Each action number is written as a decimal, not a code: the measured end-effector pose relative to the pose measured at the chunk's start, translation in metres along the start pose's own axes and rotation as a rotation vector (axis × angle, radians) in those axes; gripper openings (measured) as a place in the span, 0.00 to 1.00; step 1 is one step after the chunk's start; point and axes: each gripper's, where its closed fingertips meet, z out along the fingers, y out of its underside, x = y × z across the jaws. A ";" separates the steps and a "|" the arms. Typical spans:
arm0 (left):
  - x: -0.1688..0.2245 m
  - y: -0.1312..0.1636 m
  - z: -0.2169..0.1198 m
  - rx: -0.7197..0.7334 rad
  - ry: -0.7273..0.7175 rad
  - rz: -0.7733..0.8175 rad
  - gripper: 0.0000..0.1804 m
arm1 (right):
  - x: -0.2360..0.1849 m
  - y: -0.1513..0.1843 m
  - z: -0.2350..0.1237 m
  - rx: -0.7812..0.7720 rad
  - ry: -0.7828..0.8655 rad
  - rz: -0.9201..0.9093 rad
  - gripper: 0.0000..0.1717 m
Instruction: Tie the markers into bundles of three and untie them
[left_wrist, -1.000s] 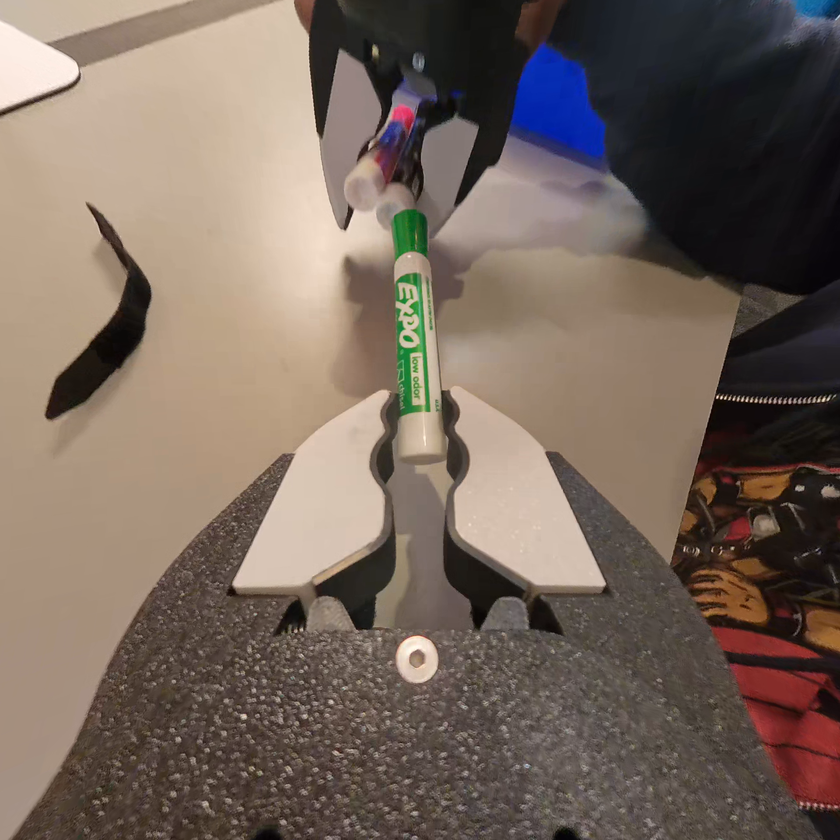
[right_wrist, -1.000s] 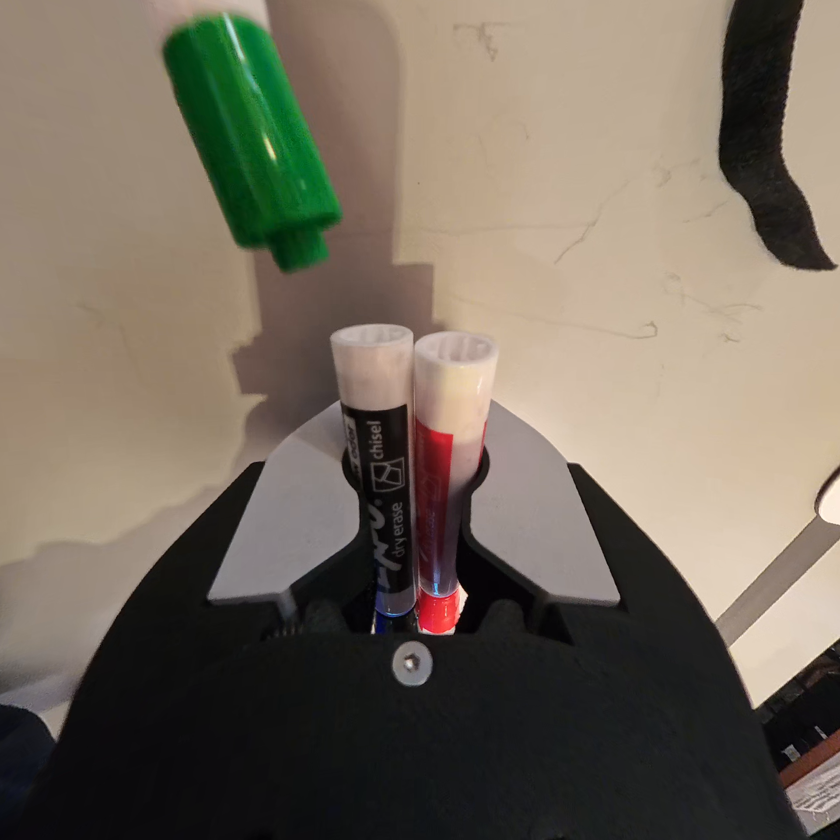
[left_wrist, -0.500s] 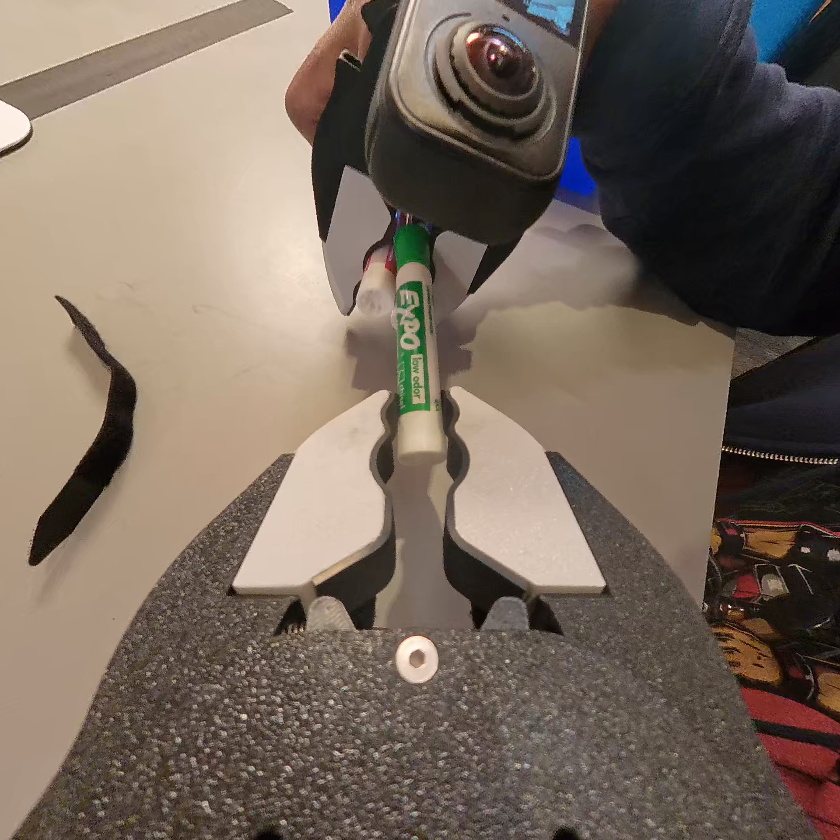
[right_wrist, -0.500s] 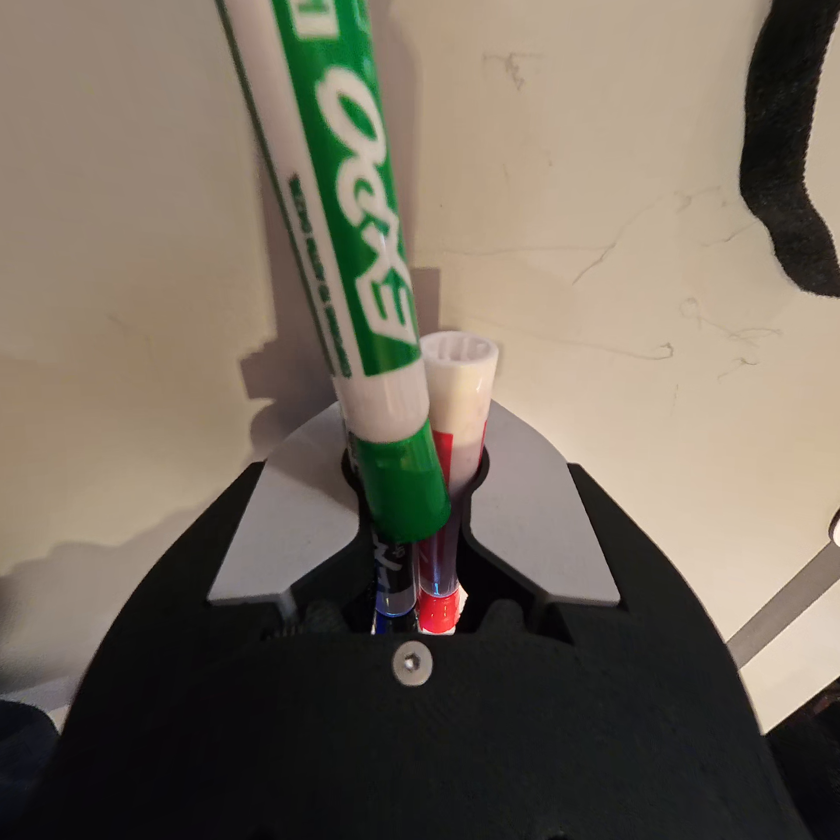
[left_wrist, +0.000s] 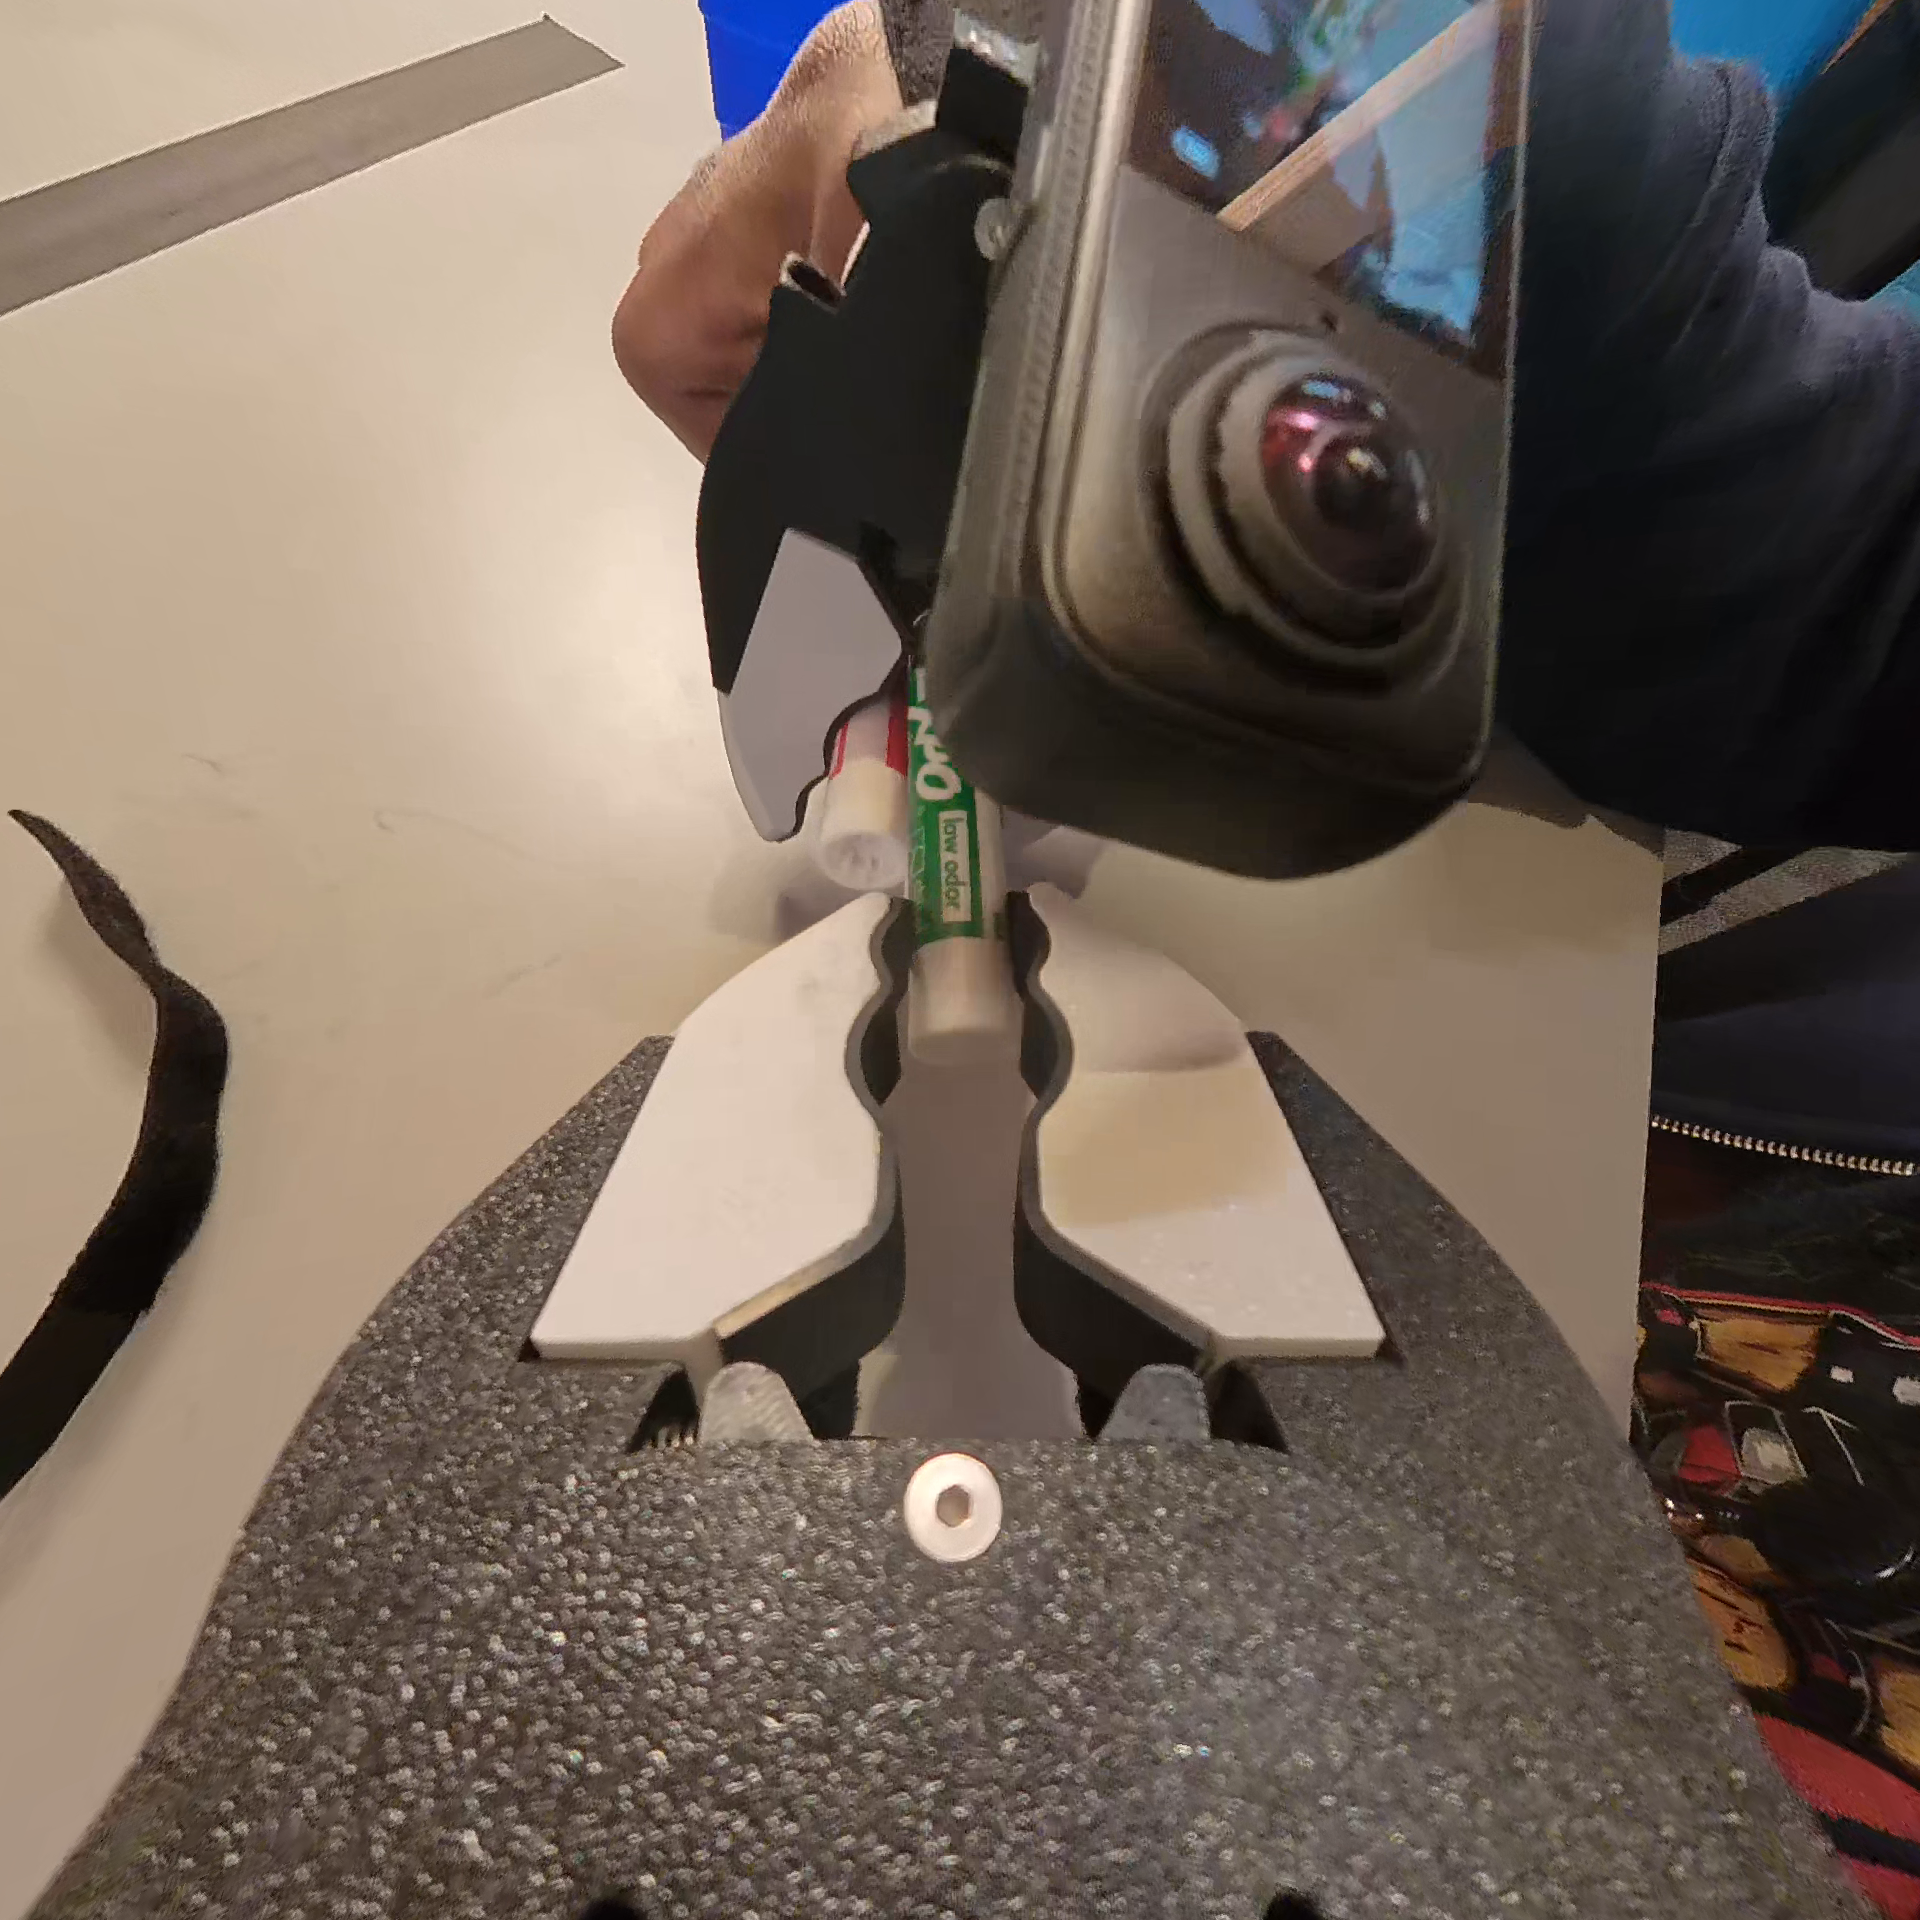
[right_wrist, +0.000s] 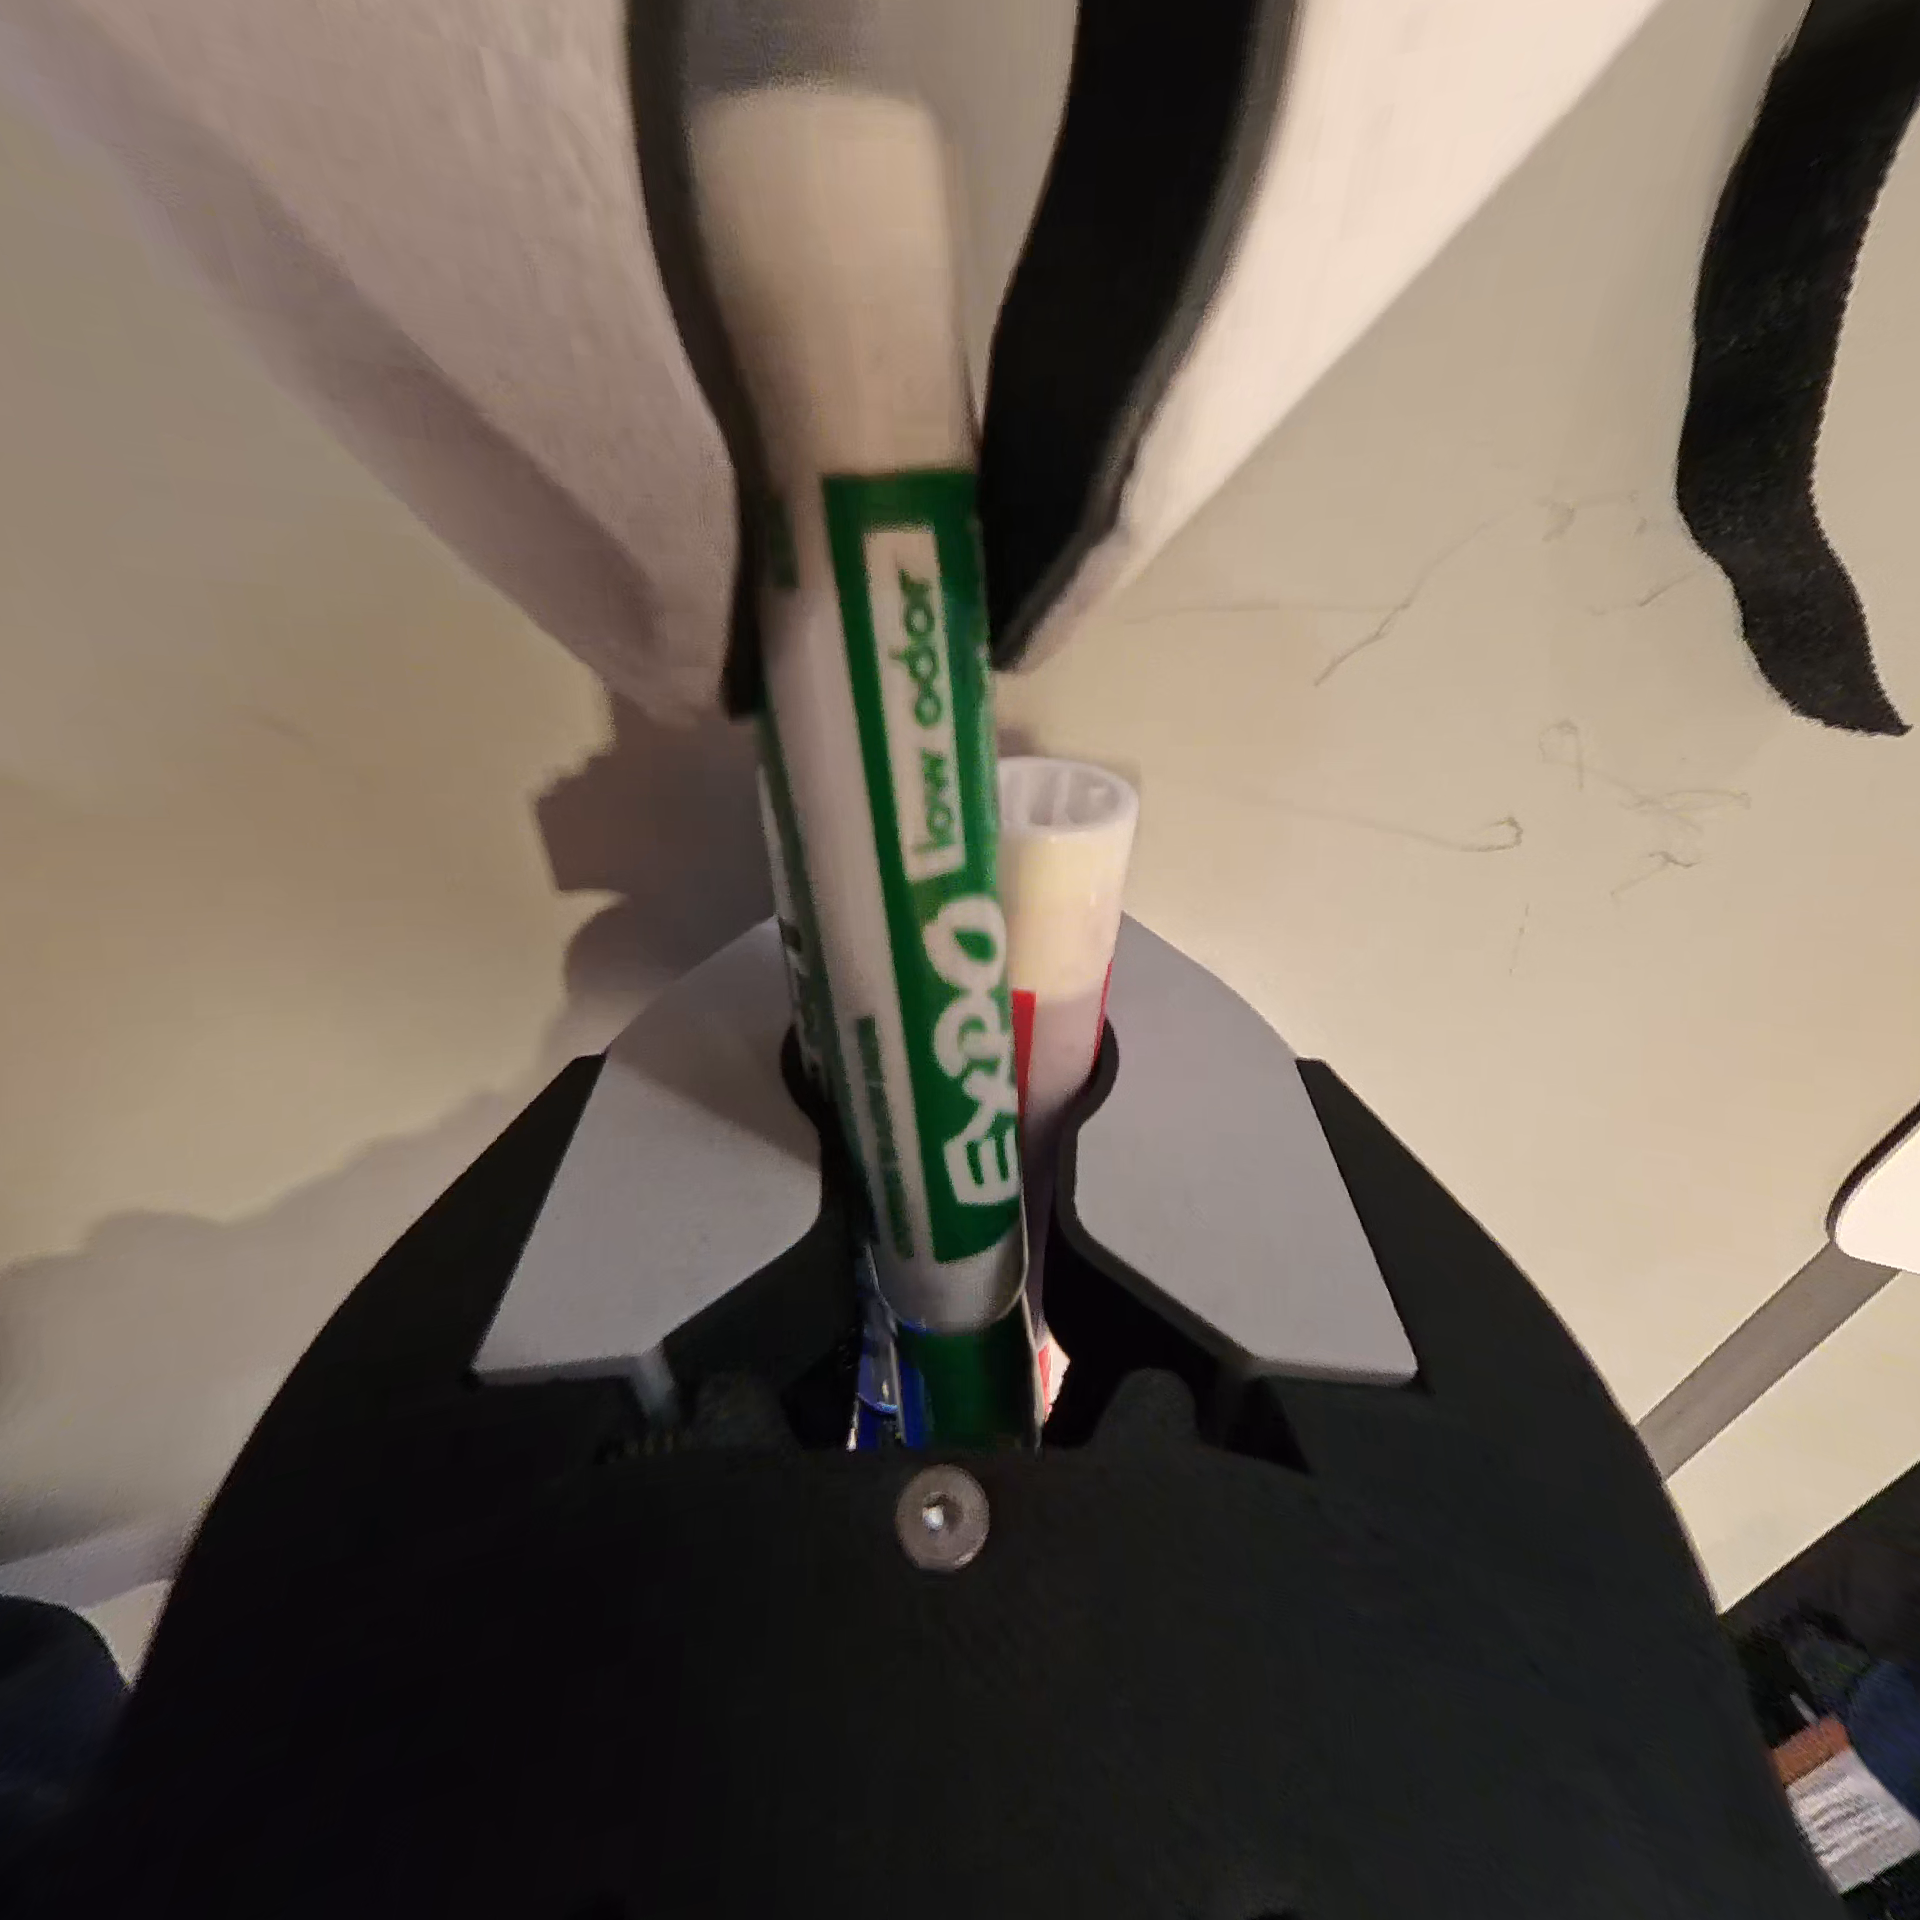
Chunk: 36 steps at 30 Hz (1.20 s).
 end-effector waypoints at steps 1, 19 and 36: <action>0.000 -0.001 0.002 0.000 -0.001 0.001 0.10 | 0.000 0.000 0.000 0.000 0.000 -0.003 0.24; -0.005 0.003 -0.007 0.081 -0.063 0.004 0.20 | -0.004 0.004 0.003 -0.022 -0.026 -0.003 0.24; 0.001 -0.001 0.008 0.077 -0.061 0.055 0.11 | -0.005 0.005 0.002 -0.045 -0.017 -0.006 0.24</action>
